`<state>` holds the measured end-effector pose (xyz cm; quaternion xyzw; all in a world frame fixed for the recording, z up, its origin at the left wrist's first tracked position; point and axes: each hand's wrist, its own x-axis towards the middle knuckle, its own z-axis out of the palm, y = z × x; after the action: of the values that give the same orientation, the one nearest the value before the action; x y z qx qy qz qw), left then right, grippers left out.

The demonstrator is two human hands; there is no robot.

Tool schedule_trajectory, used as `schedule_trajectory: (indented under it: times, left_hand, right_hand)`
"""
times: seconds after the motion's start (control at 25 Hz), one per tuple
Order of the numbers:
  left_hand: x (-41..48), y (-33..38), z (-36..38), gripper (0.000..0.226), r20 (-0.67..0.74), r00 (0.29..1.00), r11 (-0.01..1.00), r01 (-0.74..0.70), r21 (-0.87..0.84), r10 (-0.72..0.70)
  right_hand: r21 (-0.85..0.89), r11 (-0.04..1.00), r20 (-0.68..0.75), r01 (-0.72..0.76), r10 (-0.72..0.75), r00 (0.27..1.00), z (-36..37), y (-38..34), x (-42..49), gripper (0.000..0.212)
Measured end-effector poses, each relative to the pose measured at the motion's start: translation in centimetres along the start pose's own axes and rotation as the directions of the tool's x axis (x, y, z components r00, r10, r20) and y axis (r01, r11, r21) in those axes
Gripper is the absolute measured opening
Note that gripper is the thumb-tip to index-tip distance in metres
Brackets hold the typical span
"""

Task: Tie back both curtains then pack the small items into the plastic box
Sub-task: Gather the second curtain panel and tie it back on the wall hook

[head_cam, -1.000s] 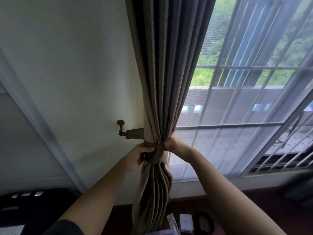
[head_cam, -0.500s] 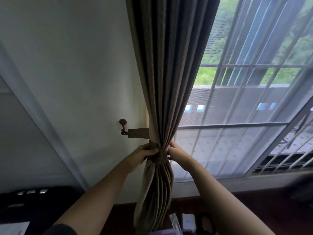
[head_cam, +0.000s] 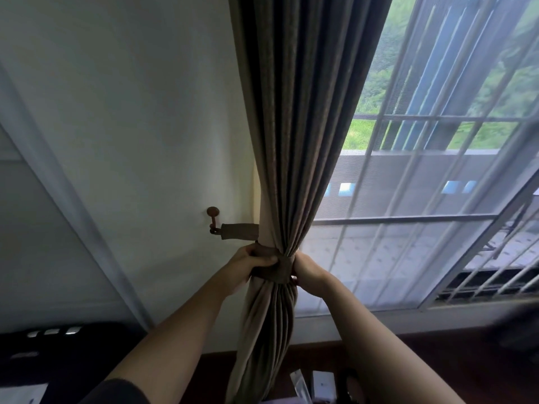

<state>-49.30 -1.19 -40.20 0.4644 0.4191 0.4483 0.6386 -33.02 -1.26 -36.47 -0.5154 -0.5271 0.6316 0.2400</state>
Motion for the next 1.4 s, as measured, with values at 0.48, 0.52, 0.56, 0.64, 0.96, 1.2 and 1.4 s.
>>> schedule_trajectory:
  times: [0.48, 0.52, 0.56, 0.64, 0.96, 1.2, 1.4]
  left_hand:
    - [-0.2, 1.1, -0.9, 0.044, 0.065, 0.998, 1.000, 0.009, 0.004, -0.009]
    - [-0.2, 1.1, -0.7, 0.041, 0.067, 0.998, 1.000, 0.006, 0.004, -0.006]
    - [-0.3, 1.1, -0.3, 0.040, 0.055, 0.998, 1.000, 0.004, 0.012, -0.004]
    - [-0.3, 1.0, 0.2, 0.042, 0.026, 1.000, 1.000, -0.009, 0.021, 0.008]
    - [-0.3, 0.3, 0.6, 0.043, -0.057, 0.998, 0.998, -0.024, 0.052, 0.027]
    - [-0.7, 0.2, 1.9, 0.049, -0.219, 0.960, 0.957, -0.112, 0.268, 0.174]
    - [-4.8, -1.5, 5.3, 0.036, -0.459, 0.817, 0.886, -0.129, 0.446, 0.350]
  right_hand:
    - [-0.696, 0.718, -0.210, -0.010, -0.190, 0.959, -2.0, 0.4, 0.2, 0.023]
    - [-0.769, 0.639, -0.203, 0.002, -0.247, 0.947, -2.3, 0.5, 0.4, 0.025]
    - [-0.790, 0.612, -0.183, 0.025, -0.273, 0.944, -2.4, 0.3, 0.1, 0.026]
    - [-0.793, 0.598, -0.108, 0.119, -0.330, 0.938, -2.7, 0.3, -0.2, 0.025]
    - [-0.630, 0.699, 0.069, 0.338, -0.383, 0.921, -4.2, -0.8, -3.0, 0.017]
    - [-0.599, 0.759, -0.120, 0.254, -0.399, 0.909, -2.0, -1.5, -3.3, 0.027]
    - [-0.612, 0.759, -0.180, 0.221, -0.406, 0.896, -0.8, -1.7, -2.6, 0.024]
